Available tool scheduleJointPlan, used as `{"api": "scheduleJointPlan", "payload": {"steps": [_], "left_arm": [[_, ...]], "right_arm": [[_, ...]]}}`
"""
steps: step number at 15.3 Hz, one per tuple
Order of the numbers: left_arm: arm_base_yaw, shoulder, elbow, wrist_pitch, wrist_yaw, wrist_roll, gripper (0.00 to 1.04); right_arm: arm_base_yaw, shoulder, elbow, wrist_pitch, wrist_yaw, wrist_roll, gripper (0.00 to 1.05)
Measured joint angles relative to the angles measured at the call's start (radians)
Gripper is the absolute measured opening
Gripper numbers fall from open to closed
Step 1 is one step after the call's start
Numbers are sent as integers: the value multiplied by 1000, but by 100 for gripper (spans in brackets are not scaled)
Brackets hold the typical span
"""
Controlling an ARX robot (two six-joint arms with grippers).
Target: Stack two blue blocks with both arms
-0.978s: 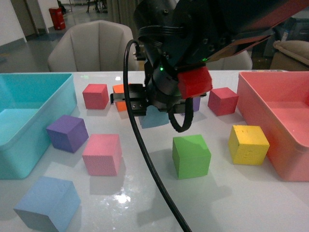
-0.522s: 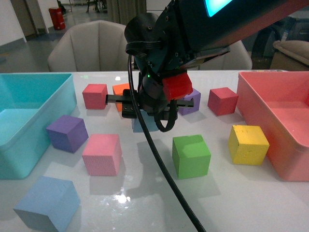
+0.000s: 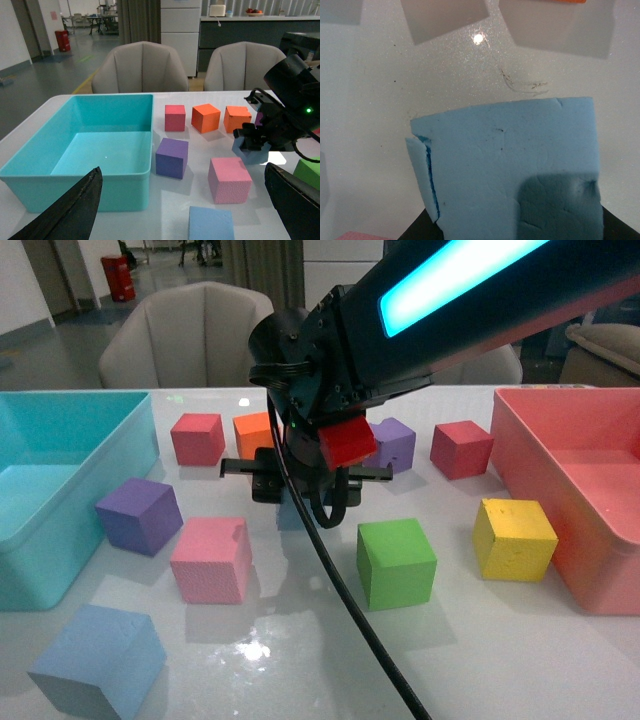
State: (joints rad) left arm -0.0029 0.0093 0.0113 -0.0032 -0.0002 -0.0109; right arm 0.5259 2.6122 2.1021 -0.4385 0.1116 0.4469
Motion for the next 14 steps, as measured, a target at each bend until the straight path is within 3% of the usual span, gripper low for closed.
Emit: {"api": "scheduleJointPlan", "payload": {"steps": [4,9,14], "left_arm": [[0,0,0,0,0,0,98],[0,0,0,0,0,0,98],[0,0,0,0,0,0,98]], "right_arm": [[5,20,16,-17,-2,0,43],[5,19,16,-21,-11,-5,98],[5,-67,-32,-9,-11,-5,98]]}}
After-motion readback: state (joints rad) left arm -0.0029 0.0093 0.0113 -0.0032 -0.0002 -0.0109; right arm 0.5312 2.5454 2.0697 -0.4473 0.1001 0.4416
